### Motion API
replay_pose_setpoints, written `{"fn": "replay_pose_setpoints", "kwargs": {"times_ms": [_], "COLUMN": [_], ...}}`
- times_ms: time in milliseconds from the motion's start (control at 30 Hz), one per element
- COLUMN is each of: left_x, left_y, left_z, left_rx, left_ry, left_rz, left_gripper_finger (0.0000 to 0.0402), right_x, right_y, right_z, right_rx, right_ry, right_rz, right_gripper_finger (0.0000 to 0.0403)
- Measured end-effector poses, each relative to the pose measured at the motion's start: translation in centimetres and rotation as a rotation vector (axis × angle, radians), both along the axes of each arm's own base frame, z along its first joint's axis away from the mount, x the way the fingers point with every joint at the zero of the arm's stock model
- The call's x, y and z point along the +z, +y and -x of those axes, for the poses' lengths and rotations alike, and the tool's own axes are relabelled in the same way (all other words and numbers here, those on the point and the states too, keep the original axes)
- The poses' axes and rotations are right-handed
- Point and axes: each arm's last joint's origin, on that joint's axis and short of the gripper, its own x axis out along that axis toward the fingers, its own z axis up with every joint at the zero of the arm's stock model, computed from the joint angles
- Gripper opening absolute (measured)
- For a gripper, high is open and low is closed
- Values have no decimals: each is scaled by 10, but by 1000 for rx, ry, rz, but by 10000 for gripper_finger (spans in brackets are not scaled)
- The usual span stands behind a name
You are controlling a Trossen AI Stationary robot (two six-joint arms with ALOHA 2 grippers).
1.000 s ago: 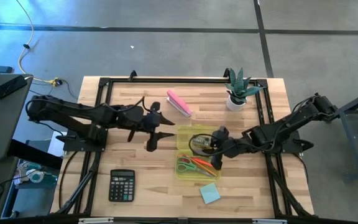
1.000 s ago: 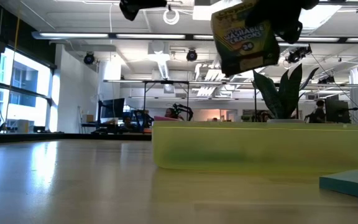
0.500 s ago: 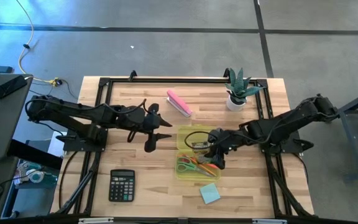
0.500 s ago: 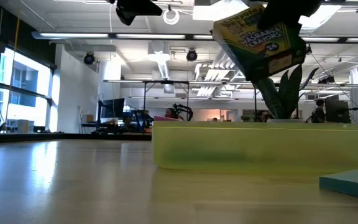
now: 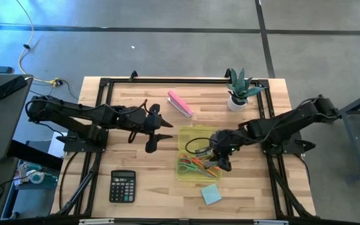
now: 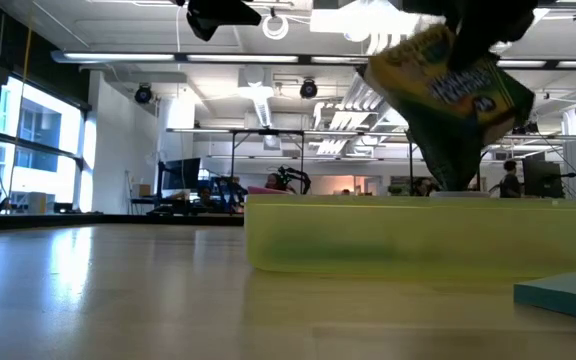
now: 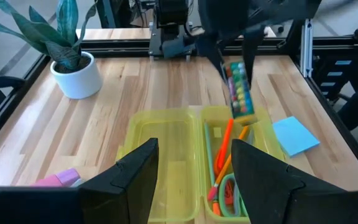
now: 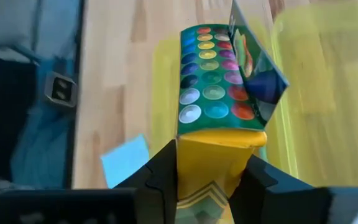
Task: Pack school essentials
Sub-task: Put the yellow crayon box into the yellow supply box
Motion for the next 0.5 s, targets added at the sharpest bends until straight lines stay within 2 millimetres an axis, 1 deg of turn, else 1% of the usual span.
{"fn": "replay_pose_setpoints", "kwargs": {"times_ms": [267, 367, 500], "left_x": [0, 0, 0], "left_y": [0, 0, 0], "left_z": [0, 0, 0], "left_rx": [0, 1, 1], "left_ry": [3, 4, 4], "left_rz": [0, -1, -1], "left_gripper_finger": [188, 188, 188], "right_x": [-23, -25, -21], "right_y": [6, 5, 2], "right_z": [-10, -11, -13], "right_rx": [52, 66, 30], "right_ry": [126, 144, 157], "right_rz": [-69, -104, -139], "right_gripper_finger": [87, 87, 87]}}
